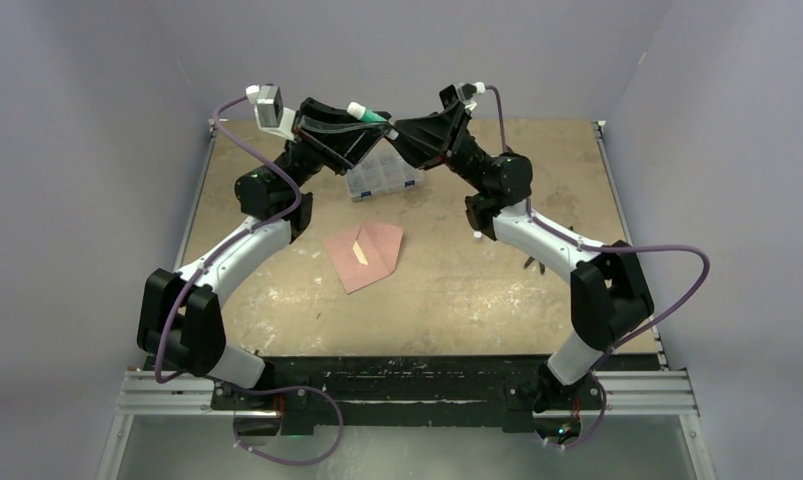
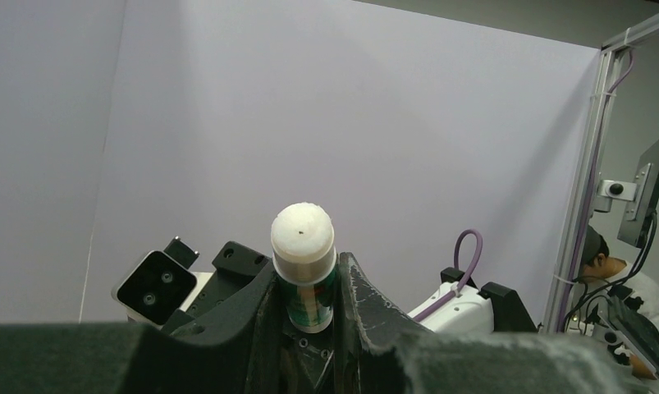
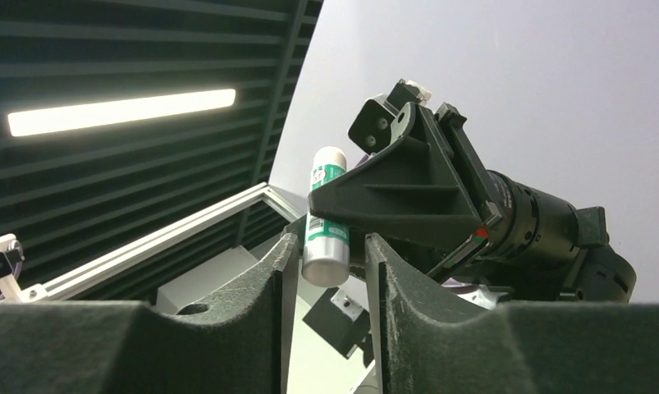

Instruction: Place the letter into the envelope and seal it

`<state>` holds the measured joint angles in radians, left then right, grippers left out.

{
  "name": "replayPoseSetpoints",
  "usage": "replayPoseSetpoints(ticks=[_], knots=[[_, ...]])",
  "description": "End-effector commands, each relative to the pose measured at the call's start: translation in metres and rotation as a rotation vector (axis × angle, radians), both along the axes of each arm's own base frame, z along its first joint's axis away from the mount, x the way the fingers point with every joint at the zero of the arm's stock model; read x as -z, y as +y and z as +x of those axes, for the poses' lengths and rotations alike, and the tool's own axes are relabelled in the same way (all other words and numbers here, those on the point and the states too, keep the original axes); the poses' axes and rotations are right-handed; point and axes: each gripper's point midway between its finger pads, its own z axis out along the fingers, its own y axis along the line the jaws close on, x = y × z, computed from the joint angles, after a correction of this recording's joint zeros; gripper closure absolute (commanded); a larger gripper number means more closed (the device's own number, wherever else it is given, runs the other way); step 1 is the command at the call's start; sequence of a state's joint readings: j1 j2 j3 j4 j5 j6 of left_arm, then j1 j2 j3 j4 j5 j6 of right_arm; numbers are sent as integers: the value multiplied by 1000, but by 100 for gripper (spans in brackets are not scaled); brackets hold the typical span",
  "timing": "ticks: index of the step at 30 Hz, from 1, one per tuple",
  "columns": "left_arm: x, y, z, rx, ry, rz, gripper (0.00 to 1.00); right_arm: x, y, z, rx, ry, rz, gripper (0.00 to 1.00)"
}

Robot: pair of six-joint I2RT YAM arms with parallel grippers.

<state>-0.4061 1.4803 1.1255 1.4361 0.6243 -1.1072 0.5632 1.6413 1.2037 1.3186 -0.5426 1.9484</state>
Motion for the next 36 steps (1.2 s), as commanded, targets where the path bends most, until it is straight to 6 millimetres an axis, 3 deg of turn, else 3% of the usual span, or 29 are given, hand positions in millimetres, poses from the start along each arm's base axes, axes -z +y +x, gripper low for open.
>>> replayPoseSetpoints(ticks=[1, 4, 12, 17, 22, 24, 32, 36], knots=[[-16, 7, -15, -7, -84, -42, 100, -27, -4, -18, -24, -100, 50, 60], [-16, 7, -12, -15, -84, -44, 100, -28, -2, -20, -33, -113, 46, 61], [-13, 7, -4, -50, -64, -41, 100, -25, -4, -22, -44, -99, 55, 90], [-10, 9, 0, -112, -60, 2, 78, -15, -2, -19, -44, -54, 22, 96], [-5, 21, 7, -141, -62, 87, 46, 5, 3, -15, -35, -14, -61, 96], [-1, 27, 5, -116, -69, 126, 39, 10, 6, -14, -33, -10, -93, 96], [9, 32, -12, 0, -81, 238, 31, 16, 6, -9, -1, 0, -141, 96], [8, 34, -3, 8, 3, 257, 31, 20, 5, -5, 15, 4, -168, 96]])
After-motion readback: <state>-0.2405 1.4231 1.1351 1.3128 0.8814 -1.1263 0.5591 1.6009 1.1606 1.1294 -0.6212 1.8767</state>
